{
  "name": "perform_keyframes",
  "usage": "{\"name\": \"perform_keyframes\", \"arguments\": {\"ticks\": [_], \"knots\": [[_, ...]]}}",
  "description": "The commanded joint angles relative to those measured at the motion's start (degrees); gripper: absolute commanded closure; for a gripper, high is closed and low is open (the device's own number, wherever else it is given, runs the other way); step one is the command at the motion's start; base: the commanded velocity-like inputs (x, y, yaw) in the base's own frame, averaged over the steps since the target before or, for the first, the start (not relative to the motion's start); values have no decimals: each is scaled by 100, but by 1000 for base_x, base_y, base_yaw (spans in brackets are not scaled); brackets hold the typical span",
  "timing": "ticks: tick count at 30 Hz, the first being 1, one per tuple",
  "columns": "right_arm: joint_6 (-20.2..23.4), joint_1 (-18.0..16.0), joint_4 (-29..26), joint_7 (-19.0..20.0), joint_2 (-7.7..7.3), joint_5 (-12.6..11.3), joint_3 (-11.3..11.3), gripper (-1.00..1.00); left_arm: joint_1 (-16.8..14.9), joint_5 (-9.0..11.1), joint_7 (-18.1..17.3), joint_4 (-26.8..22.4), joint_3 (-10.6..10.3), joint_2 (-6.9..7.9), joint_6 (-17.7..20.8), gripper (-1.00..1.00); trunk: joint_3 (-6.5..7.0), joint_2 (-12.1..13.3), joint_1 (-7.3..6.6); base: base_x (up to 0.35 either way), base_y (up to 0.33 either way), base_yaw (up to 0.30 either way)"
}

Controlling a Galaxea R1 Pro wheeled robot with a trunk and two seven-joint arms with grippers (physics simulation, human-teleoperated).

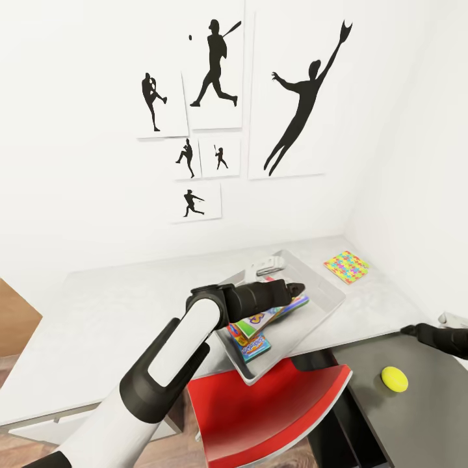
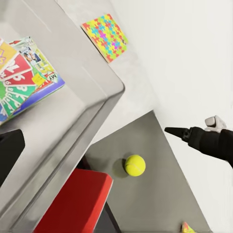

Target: Put all the toys in the child's room - the three board games (two on the bed and one on the table), the two jigsaw puzzles on the table, and the tennis ball on the table - inside the toy box on the table in the child's room.

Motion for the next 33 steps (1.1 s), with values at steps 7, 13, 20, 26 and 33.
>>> {"name": "perform_keyframes", "arguments": {"ticks": [7,13,20,26,33], "knots": [[18,-70,157,-196,22,59,-6,-100,-19,282,65,-7,-5,-2,-4,-100,-11,-12,3,0,0,0],[18,-83,194,-257,108,76,0,-100,-24,336,-32,-6,-4,-2,-7,-100,-11,-12,3,0,0,0],[18,-90,215,-288,263,104,10,-100,-22,396,-295,-6,0,-2,-37,-100,-29,-12,3,0,0,0],[18,-91,225,-296,312,112,18,-100,-17,791,-855,-7,30,16,-177,-100,-69,-12,3,0,0,0],[18,-92,228,-298,323,108,24,-100,1,1103,-1860,-7,63,61,-233,-100,-128,-12,3,0,0,0]]}}
